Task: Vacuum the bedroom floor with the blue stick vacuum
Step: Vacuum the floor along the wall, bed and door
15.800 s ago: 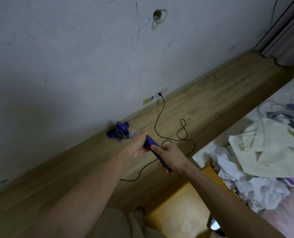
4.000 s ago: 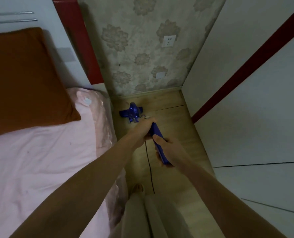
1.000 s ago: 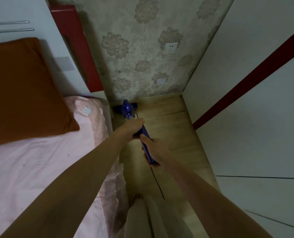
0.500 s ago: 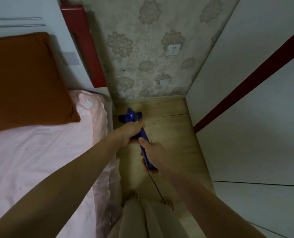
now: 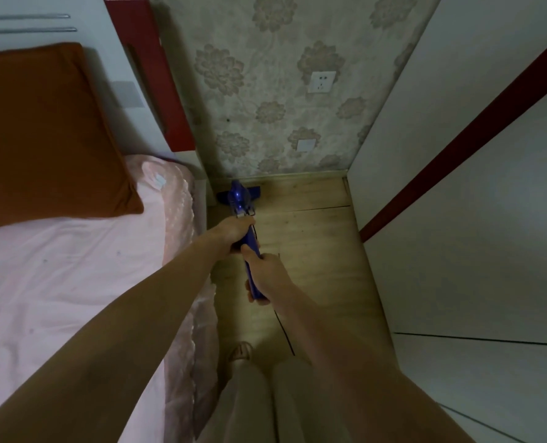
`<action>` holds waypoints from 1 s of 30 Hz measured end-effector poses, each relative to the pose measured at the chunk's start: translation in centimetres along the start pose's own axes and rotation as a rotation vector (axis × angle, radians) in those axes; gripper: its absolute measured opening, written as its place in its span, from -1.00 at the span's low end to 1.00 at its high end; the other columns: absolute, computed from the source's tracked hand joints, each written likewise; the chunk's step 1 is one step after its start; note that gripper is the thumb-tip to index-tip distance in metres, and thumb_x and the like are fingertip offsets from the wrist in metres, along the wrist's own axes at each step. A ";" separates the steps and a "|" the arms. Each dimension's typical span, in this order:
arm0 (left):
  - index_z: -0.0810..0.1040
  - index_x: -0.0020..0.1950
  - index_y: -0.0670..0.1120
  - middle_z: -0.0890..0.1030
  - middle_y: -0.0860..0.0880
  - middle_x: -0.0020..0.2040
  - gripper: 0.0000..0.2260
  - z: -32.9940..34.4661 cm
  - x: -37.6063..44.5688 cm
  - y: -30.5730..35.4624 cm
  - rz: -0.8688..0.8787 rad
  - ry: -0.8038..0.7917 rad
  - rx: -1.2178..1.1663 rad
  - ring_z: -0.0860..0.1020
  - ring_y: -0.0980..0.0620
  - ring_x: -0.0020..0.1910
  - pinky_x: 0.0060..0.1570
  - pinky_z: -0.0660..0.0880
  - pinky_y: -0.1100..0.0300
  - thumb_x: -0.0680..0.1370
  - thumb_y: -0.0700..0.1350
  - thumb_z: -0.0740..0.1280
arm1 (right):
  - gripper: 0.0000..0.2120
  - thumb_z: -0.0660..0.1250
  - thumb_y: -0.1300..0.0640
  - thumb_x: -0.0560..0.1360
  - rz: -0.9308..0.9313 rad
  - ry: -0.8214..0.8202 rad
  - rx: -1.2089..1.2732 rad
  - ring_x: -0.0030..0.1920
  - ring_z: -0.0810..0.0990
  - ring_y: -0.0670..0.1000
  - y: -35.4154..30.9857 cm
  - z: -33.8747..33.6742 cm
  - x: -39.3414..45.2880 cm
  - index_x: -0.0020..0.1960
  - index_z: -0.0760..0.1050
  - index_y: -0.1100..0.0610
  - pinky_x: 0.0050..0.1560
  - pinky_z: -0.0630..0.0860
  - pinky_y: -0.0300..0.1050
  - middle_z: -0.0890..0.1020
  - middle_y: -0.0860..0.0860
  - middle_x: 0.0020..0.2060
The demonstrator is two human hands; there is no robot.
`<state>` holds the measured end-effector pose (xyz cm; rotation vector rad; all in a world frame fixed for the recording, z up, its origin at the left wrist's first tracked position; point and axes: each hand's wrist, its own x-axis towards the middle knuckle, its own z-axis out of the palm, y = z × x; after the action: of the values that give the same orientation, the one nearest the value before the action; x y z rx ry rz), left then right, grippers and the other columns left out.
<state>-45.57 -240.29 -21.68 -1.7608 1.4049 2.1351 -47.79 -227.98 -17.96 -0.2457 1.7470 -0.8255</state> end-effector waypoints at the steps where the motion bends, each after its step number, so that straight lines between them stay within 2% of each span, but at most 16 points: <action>1: 0.40 -0.03 -0.17 0.50 -0.14 -0.23 -0.85 0.2 0.0 0.1 0.000 -0.008 -0.006 0.50 -0.05 -0.32 -0.27 0.51 0.11 0.65 -0.11 0.18 | -0.63 0.13 -0.18 0.62 0.010 -0.003 -0.018 -0.42 0.47 -0.02 0.0 -0.4 0.0 -0.08 0.41 0.13 -0.41 0.42 -0.21 0.51 0.07 -0.27; 4: 0.38 -0.03 -0.17 0.50 -0.13 -0.25 -0.87 1.4 -0.2 0.1 0.013 -0.018 -0.024 0.51 -0.04 -0.31 -0.30 0.51 0.11 0.65 -0.12 0.18 | -0.60 0.12 -0.19 0.61 0.015 0.014 -0.089 -0.46 0.47 -0.04 0.2 -1.7 -0.1 -0.07 0.42 0.16 -0.39 0.43 -0.20 0.52 0.05 -0.33; 7: 0.38 -0.04 -0.16 0.52 -0.14 -0.24 -0.88 2.8 -0.3 -0.2 0.046 -0.029 -0.033 0.52 -0.04 -0.29 -0.29 0.51 0.12 0.64 -0.12 0.18 | -0.60 0.12 -0.19 0.61 -0.012 0.064 -0.159 -0.54 0.44 -0.09 0.3 -3.3 -1.1 -0.11 0.41 0.15 -0.52 0.38 -0.29 0.51 0.01 -0.41; 10: 0.40 -0.04 -0.14 0.52 -0.14 -0.20 -0.89 4.5 -1.0 -0.6 0.067 -0.062 -0.047 0.53 -0.05 -0.21 -0.10 0.55 0.05 0.62 -0.11 0.19 | -0.60 0.13 -0.18 0.61 -0.034 0.106 -0.192 -0.56 0.44 -0.12 0.5 -5.3 -3.2 -0.09 0.43 0.16 -0.57 0.33 -0.31 0.52 0.00 -0.40; 12: 0.42 -0.05 -0.13 0.51 -0.13 -0.19 -0.89 5.9 -2.3 -1.1 0.060 -0.080 -0.049 0.53 -0.05 -0.19 -0.05 0.55 0.05 0.61 -0.11 0.20 | -0.58 0.15 -0.18 0.60 -0.020 0.130 -0.172 -0.56 0.44 -0.13 1.1 -6.6 -5.0 -0.06 0.46 0.18 -0.55 0.35 -0.31 0.53 0.01 -0.38; 17: 0.39 -0.13 -0.11 0.47 -0.07 -0.24 -0.88 10.1 -5.3 -1.3 0.056 -0.154 -0.017 0.49 0.02 -0.25 -0.18 0.52 0.13 0.61 -0.13 0.20 | -0.56 0.18 -0.17 0.60 0.026 0.182 -0.080 -0.49 0.44 -0.11 2.3 -9.9 -8.5 0.11 0.48 0.22 -0.56 0.37 -0.33 0.53 0.02 -0.34; 24: 0.39 0.00 -0.14 0.47 -0.08 -0.19 -0.89 12.6 -5.4 -0.1 0.045 -0.215 0.113 0.48 0.03 -0.27 -0.28 0.48 0.16 0.60 -0.10 0.18 | -0.56 0.15 -0.16 0.61 0.016 0.174 -0.033 -0.55 0.46 -0.12 2.9 -12.0 -8.1 0.14 0.46 0.22 -0.53 0.39 -0.29 0.53 0.01 -0.37; 27: 0.40 0.00 -0.13 0.46 -0.09 -0.17 -0.89 12.5 -4.4 0.0 0.033 -0.155 0.114 0.47 0.02 -0.27 -0.27 0.48 0.15 0.62 -0.10 0.17 | -0.58 0.15 -0.16 0.61 0.012 0.140 -0.031 -0.53 0.47 -0.10 2.9 -12.1 -6.7 0.11 0.46 0.21 -0.51 0.41 -0.28 0.53 0.01 -0.38; 30: 0.40 0.00 -0.15 0.48 -0.16 -0.10 -0.87 12.1 -3.1 0.2 0.010 -0.128 0.124 0.50 -0.05 -0.19 -0.11 0.53 0.06 0.62 -0.09 0.17 | -0.61 0.14 -0.16 0.62 0.016 0.116 -0.022 -0.53 0.48 -0.09 2.8 -11.5 -5.4 -0.03 0.44 0.18 -0.46 0.43 -0.25 0.53 0.02 -0.39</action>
<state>-53.84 -231.14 -19.73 -1.5482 1.4809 2.0741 -55.75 -218.36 -14.24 -0.2017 1.8649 -0.8228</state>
